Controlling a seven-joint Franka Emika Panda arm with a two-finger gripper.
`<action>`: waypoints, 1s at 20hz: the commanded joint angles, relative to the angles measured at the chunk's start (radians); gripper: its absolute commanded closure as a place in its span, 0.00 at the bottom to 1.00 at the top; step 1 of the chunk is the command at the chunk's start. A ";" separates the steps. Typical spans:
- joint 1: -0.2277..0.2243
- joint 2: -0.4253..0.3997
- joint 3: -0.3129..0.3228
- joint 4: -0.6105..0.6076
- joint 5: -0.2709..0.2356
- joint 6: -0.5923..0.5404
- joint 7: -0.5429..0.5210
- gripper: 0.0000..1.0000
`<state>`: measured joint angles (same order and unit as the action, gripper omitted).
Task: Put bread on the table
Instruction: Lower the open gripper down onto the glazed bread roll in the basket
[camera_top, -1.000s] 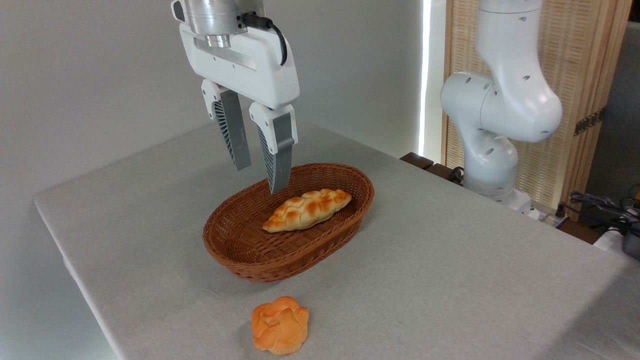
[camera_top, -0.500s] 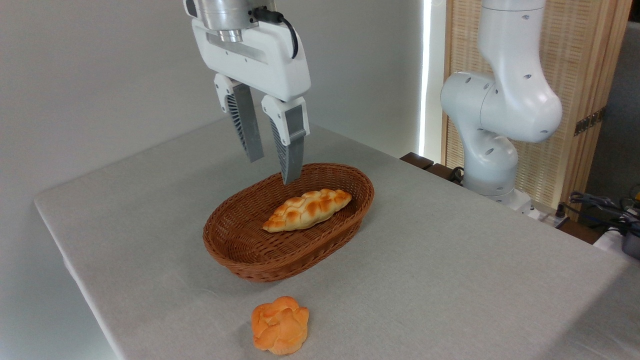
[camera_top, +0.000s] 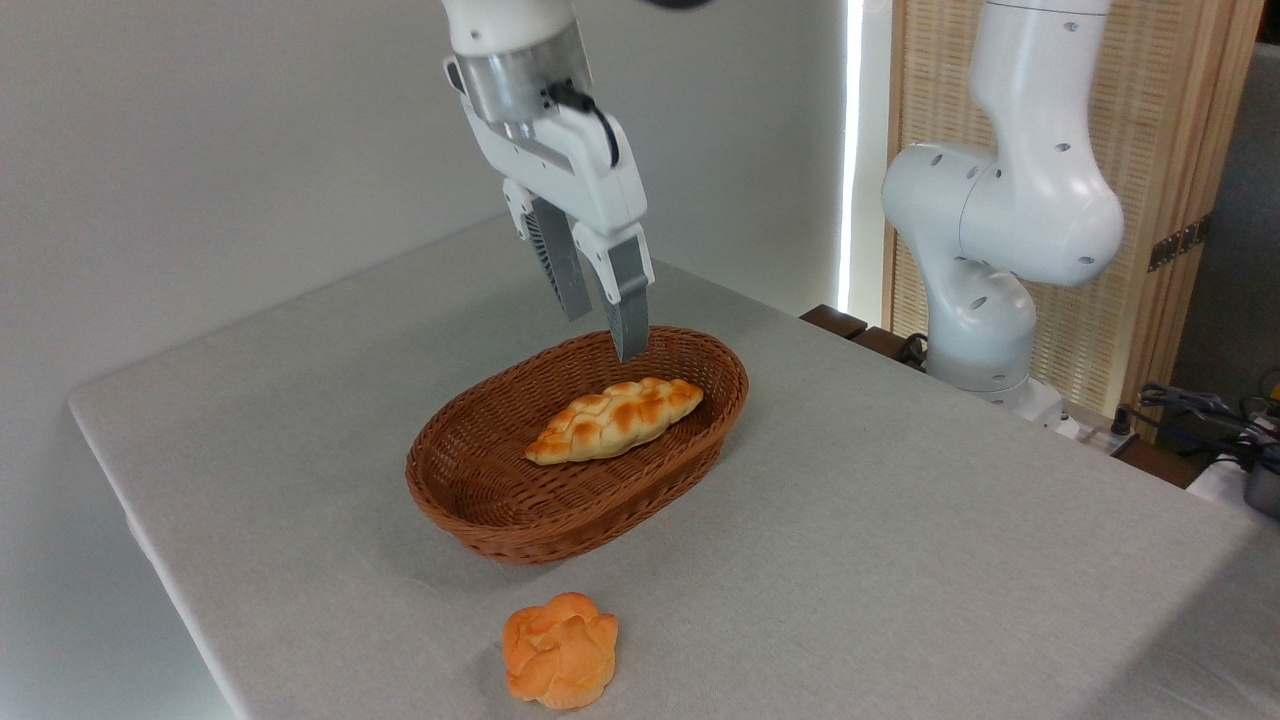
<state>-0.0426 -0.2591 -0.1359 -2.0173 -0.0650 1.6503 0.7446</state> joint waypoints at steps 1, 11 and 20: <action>-0.003 -0.107 -0.062 -0.217 -0.041 0.158 0.012 0.00; -0.003 -0.071 -0.128 -0.385 -0.062 0.353 0.015 0.00; -0.008 -0.029 -0.128 -0.417 -0.062 0.416 0.015 0.43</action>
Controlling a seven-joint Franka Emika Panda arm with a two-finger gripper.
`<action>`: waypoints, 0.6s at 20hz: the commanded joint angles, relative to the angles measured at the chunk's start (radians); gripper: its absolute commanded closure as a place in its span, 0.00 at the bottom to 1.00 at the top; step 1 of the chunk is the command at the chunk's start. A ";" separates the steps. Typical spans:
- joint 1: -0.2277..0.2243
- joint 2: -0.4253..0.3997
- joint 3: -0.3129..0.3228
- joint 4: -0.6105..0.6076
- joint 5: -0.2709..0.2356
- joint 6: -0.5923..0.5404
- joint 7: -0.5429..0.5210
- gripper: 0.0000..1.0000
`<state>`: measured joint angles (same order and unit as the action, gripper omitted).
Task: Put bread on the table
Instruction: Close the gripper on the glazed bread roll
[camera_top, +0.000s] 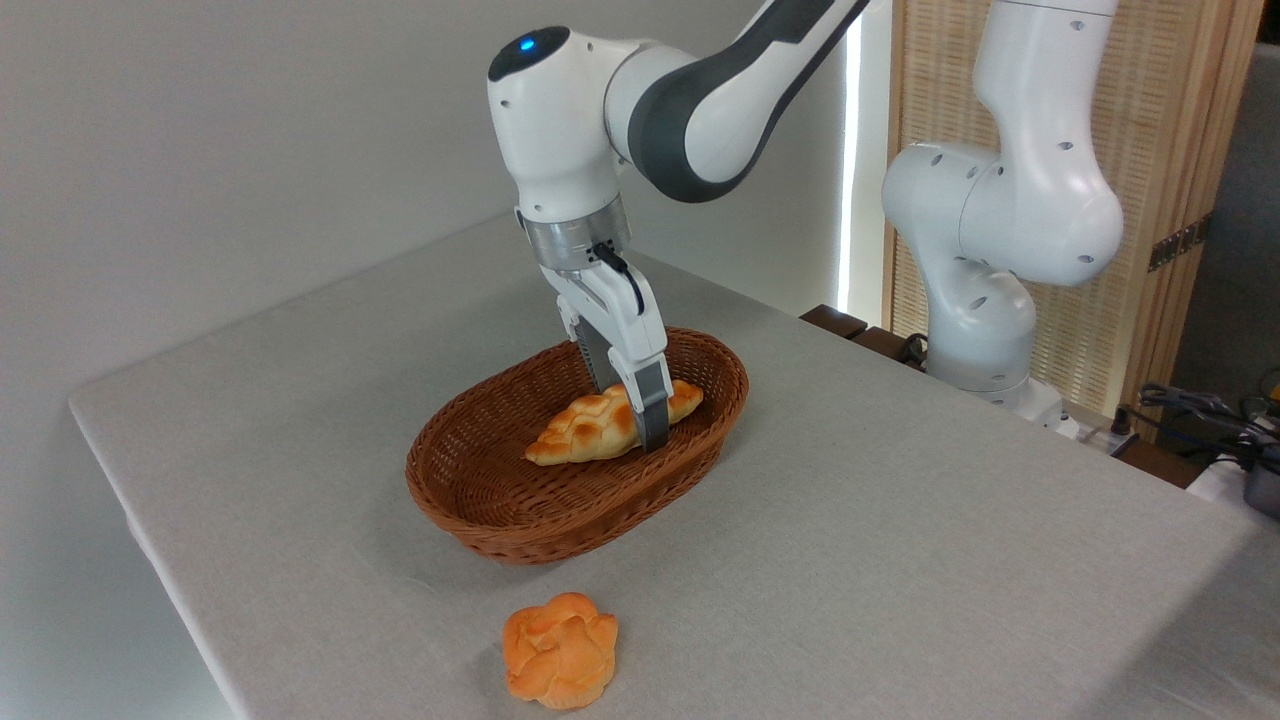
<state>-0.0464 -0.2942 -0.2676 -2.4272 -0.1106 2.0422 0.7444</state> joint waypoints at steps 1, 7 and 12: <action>-0.004 0.007 0.005 -0.006 -0.017 0.024 0.015 0.57; -0.003 0.013 0.005 -0.004 -0.015 0.023 0.015 0.68; -0.003 0.020 0.005 0.000 -0.017 0.015 0.012 0.68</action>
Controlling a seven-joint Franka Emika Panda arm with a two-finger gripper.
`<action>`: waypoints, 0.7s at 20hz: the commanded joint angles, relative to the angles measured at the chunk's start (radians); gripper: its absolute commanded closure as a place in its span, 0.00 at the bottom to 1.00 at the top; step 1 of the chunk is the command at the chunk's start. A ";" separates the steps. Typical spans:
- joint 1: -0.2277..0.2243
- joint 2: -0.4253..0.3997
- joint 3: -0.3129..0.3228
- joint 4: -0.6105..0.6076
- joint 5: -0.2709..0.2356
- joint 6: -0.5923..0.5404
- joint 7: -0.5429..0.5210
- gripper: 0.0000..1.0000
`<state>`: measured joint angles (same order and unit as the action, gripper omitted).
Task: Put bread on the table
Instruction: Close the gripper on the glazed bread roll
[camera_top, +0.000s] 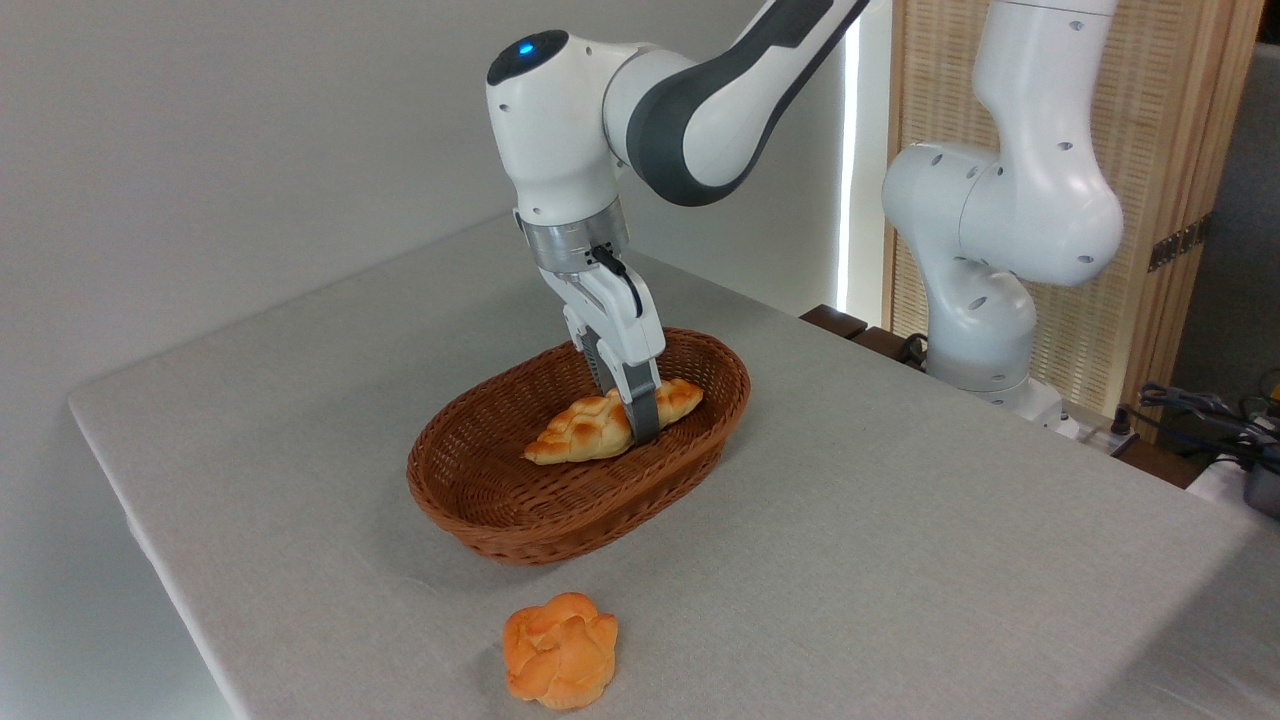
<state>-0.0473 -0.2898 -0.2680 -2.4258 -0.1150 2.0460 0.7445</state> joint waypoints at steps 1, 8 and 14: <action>0.000 0.015 0.009 0.001 -0.014 0.011 0.012 0.68; 0.004 0.014 0.051 0.066 -0.014 -0.068 0.016 0.68; 0.004 0.012 0.107 0.160 -0.026 -0.141 0.016 0.68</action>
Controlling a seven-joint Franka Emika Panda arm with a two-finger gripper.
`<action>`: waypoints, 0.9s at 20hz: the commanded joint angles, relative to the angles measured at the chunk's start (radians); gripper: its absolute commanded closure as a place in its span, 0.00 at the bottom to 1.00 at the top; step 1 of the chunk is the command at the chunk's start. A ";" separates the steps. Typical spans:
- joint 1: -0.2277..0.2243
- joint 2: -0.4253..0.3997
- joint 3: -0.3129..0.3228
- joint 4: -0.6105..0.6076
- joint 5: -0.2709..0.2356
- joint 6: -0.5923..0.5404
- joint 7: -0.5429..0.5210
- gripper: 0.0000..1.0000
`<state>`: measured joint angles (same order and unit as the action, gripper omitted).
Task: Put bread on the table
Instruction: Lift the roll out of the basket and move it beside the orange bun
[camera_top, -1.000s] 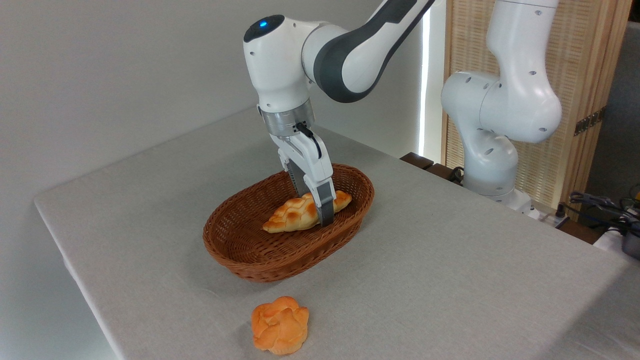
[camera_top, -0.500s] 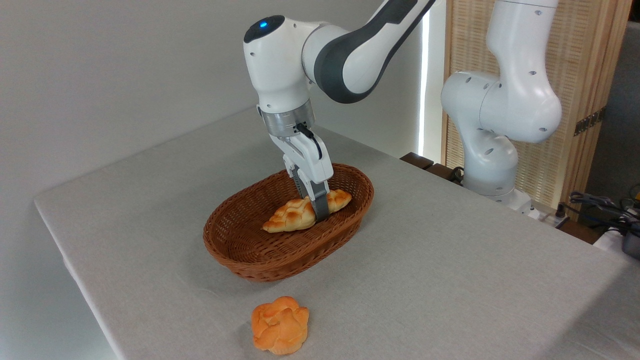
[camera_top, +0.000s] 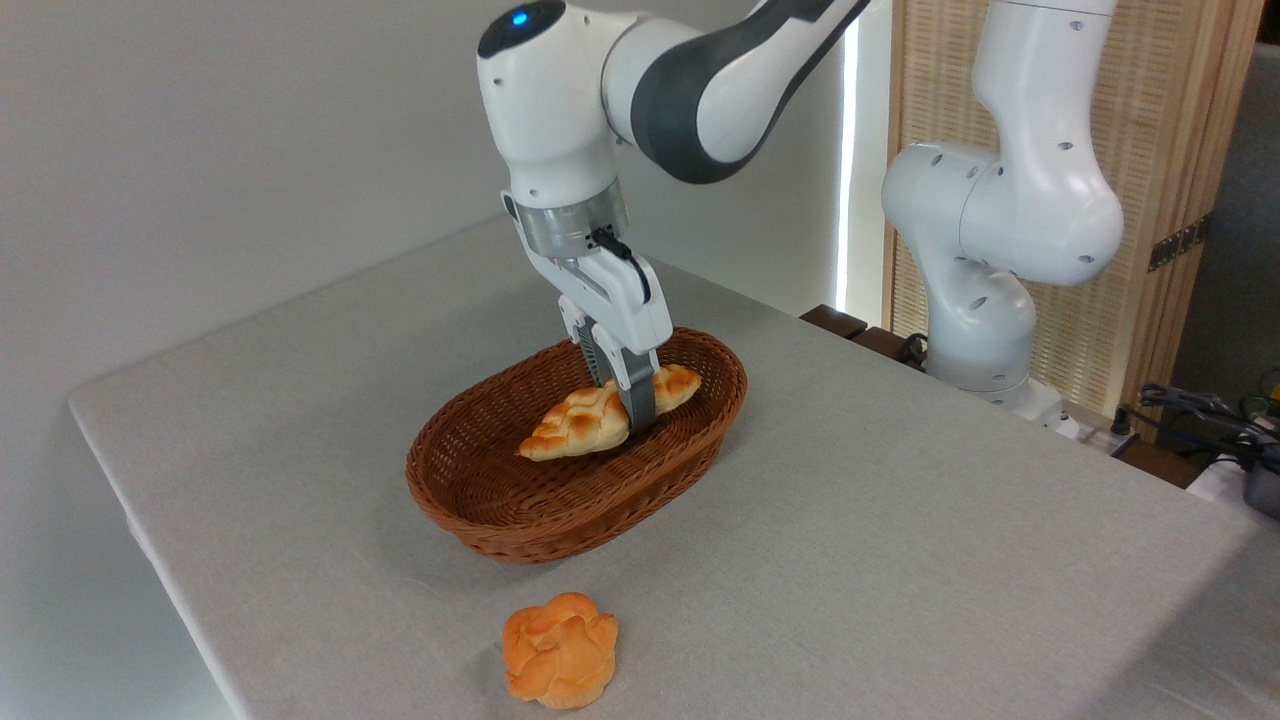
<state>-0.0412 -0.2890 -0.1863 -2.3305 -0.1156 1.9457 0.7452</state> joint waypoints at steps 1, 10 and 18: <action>-0.002 0.011 0.027 0.081 -0.029 -0.051 0.014 0.68; 0.000 0.008 0.229 0.287 0.060 -0.269 0.068 0.67; 0.000 0.083 0.415 0.261 0.206 -0.216 0.290 0.64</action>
<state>-0.0314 -0.2533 0.1704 -2.0642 0.0721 1.7004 0.9646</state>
